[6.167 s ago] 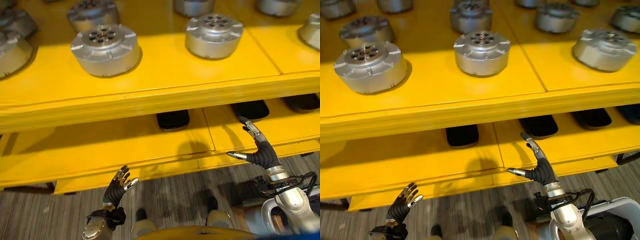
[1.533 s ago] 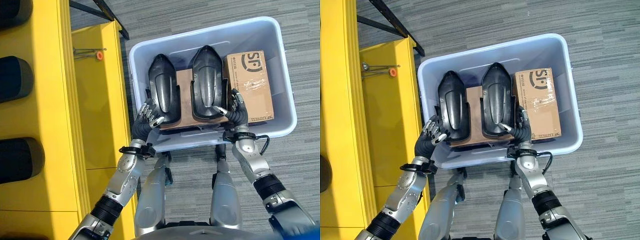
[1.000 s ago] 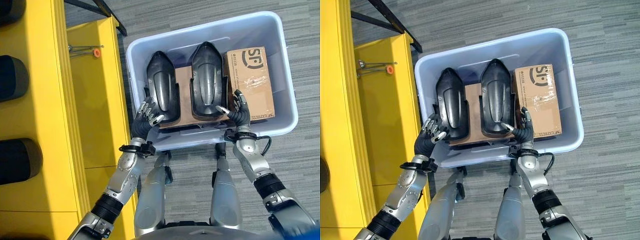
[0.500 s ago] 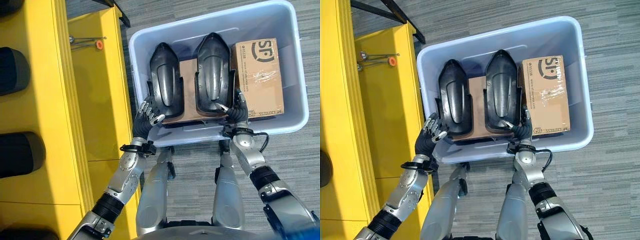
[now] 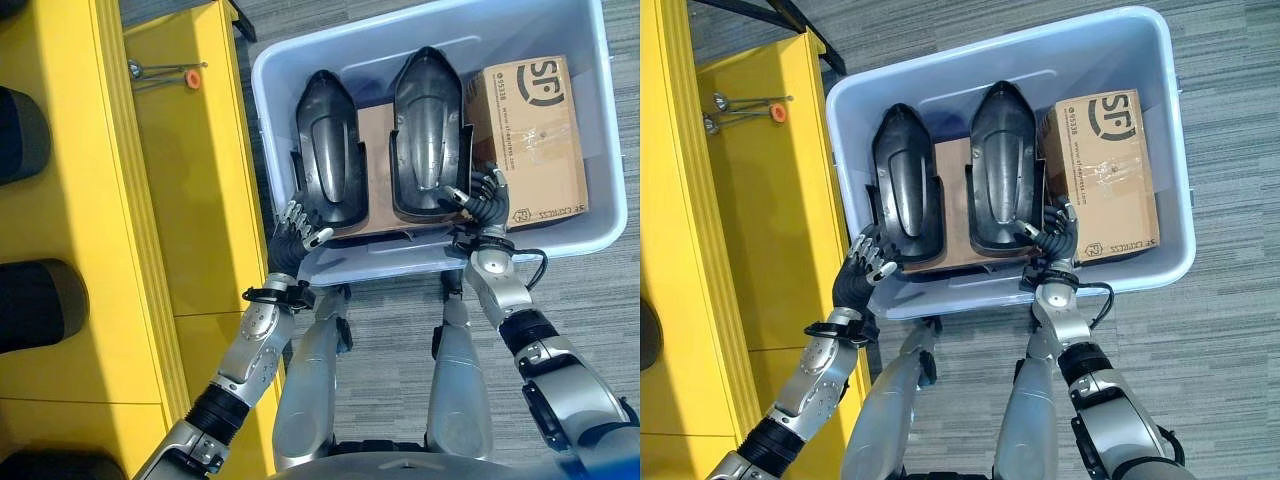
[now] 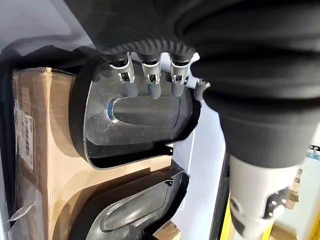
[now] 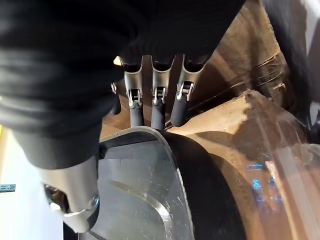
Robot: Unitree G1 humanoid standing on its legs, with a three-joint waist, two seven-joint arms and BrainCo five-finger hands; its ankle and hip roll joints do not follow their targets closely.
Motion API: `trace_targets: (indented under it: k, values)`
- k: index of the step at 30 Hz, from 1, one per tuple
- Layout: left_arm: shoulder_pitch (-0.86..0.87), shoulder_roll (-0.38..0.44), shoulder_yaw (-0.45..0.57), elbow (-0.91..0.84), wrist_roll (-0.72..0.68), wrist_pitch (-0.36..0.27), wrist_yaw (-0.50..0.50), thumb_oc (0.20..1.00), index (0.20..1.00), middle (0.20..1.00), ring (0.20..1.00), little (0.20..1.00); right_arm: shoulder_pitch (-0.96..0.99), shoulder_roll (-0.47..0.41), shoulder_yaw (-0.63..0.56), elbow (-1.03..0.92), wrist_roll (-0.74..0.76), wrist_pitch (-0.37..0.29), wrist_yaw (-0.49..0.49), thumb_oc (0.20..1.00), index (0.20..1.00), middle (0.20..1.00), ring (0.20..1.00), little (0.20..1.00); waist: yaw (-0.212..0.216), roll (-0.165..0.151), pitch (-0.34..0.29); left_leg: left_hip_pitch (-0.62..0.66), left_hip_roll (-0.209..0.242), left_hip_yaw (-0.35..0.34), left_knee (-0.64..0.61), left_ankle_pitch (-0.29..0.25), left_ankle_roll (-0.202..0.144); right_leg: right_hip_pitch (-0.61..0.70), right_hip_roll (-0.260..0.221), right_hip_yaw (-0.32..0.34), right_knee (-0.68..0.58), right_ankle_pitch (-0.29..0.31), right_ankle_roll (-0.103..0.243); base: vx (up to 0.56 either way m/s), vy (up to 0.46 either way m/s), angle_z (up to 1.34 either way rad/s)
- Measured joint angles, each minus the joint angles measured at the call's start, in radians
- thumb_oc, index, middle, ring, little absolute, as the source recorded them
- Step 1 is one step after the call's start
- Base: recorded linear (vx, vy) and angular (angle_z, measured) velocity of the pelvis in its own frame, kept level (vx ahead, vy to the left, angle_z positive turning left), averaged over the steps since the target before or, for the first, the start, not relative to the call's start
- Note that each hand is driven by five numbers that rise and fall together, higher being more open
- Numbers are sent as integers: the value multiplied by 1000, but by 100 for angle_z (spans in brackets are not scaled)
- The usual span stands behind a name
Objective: Move parts from the plastic box to the shelf.
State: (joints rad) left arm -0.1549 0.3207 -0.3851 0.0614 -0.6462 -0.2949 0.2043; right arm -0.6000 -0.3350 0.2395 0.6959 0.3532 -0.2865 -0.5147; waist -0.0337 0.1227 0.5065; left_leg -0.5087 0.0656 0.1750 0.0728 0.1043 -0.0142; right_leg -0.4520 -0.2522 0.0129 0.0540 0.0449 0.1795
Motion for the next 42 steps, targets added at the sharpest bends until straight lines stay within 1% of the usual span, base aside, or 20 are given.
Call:
trace_targets:
  k: [5,11,17,21,27,28,29,32,33,35,42]
  values:
    - [-2,0,1,0,0,0,1,1000,1000,1000,1000,1000,-37,-1,3,-2,26,-1,-2,1000,1000,1000,1000,1000,-2,13,5,-19,-1,6,0,5,0,-31,1,7,17,0,0,-2,0,-3]
    - [-10,0,0,0,-3,0,1,1000,1000,1000,1000,1000,-45,-3,2,-2,26,2,-19,1000,1000,1000,1000,1000,3,13,5,-26,-1,5,-1,8,1,-38,1,6,20,0,1,0,0,0]
    - [-13,0,0,0,-9,0,2,1000,1000,1000,1000,1000,-79,-10,11,23,23,19,-27,1000,1000,1000,1000,1000,3,13,5,-32,-2,-1,0,11,1,-41,2,4,20,0,1,2,-4,1]
    - [-16,0,0,0,-9,0,4,1000,1000,1000,1000,1000,-92,-34,13,31,17,25,-39,1000,1000,1000,1000,1000,21,13,5,-39,-2,-6,-1,14,1,-47,3,3,25,0,1,1,-4,1]
    - [-24,0,-2,0,-9,0,4,1000,1000,1000,1000,1000,-118,-39,18,64,16,27,-39,1000,1000,1000,1000,1000,23,13,5,-47,-2,-18,-1,17,0,-48,4,-3,27,0,0,6,-1,3]
    - [-25,0,-2,0,-10,0,4,1000,1000,1000,1000,1000,-119,-38,23,58,15,31,-39,1000,1000,1000,1000,1000,22,12,5,-49,-2,-18,0,18,0,-50,4,-4,27,0,0,0,0,0]
    - [-26,-2,-2,-1,-9,-1,7,1000,1000,1000,1000,1000,-103,-39,27,10,16,41,-40,1000,1000,1000,1000,1000,23,11,6,-53,-2,-19,0,18,0,-54,5,-4,28,0,0,0,0,0]
    - [-27,-3,-2,-1,-9,-1,21,1000,1000,1000,1000,1000,-37,-34,45,-126,-5,43,-37,1000,1000,1000,1000,1000,18,9,7,-61,-1,-20,0,19,0,-61,6,-8,31,0,-1,5,0,2]
    - [-29,-4,1,-1,-9,-1,23,1000,1000,1000,1000,1000,15,-25,56,-213,-30,40,-34,1000,1000,1000,1000,1000,16,7,8,-60,-1,-23,0,19,0,-60,6,-14,34,-3,-3,13,-4,5]
    - [-33,-4,2,-1,-8,-1,28,1000,1000,1000,1000,1000,34,-17,58,-229,-63,39,-33,1000,1000,1000,1000,1000,14,3,10,-60,-1,-26,1,20,1,-56,6,-16,35,-4,-3,13,-7,6]
    - [-33,-2,1,-2,-8,-2,42,1000,1000,1000,1000,1000,44,-17,44,-203,-68,40,-34,1000,1000,1000,1000,1000,12,3,10,-55,-6,-45,6,26,8,-38,2,-29,40,-5,-2,9,3,6]
